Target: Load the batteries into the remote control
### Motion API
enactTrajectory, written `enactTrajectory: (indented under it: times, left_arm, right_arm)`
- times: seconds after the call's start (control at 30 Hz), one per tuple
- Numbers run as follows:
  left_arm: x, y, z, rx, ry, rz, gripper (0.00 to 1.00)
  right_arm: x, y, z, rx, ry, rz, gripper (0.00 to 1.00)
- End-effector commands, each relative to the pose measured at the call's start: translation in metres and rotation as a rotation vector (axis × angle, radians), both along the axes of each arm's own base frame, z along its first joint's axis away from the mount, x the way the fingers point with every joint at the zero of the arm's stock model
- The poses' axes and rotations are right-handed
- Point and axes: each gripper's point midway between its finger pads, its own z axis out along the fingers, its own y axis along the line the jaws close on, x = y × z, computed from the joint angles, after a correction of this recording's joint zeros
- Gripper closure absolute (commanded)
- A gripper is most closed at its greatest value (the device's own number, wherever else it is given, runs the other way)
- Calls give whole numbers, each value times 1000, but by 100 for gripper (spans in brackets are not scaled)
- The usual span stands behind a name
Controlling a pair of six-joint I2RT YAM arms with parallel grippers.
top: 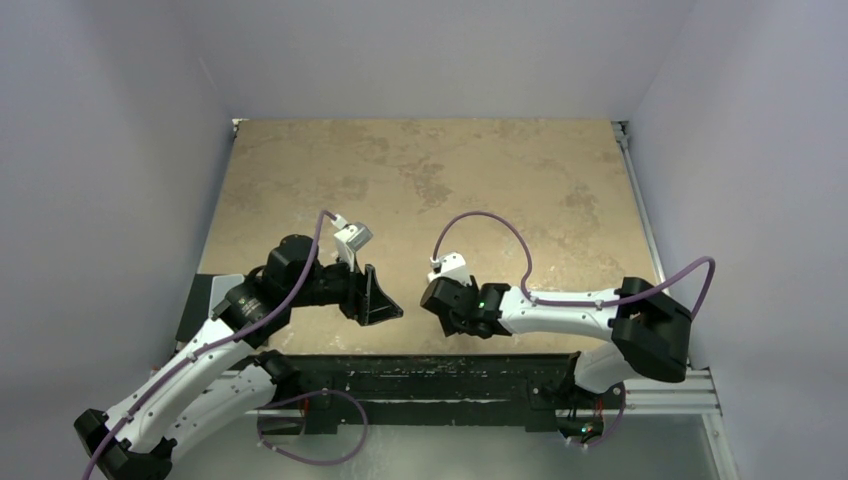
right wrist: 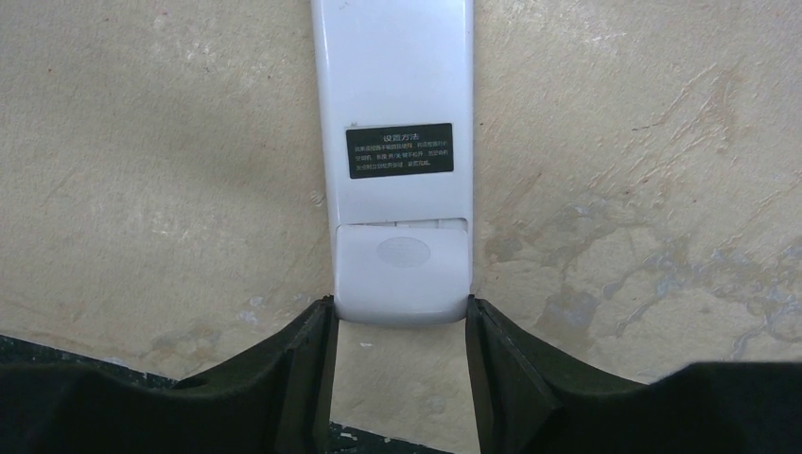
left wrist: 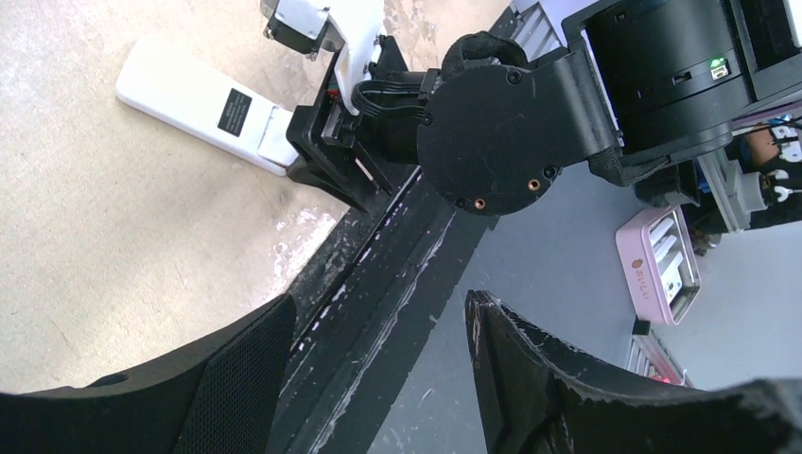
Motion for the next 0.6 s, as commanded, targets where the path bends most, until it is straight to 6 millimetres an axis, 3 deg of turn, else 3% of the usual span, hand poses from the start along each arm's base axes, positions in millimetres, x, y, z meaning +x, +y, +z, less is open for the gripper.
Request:
enactTrajectory:
  times: [0.0,0.57]
  left_arm:
    - [2,-3,10,-27,-52,-20,34]
    - [3,-4,7,-21,-39,-20,34]
  right_arm:
    - [12,-3,12,-13,-48,-23,62]
    - [10,-5,24,-16,-39,23,66]
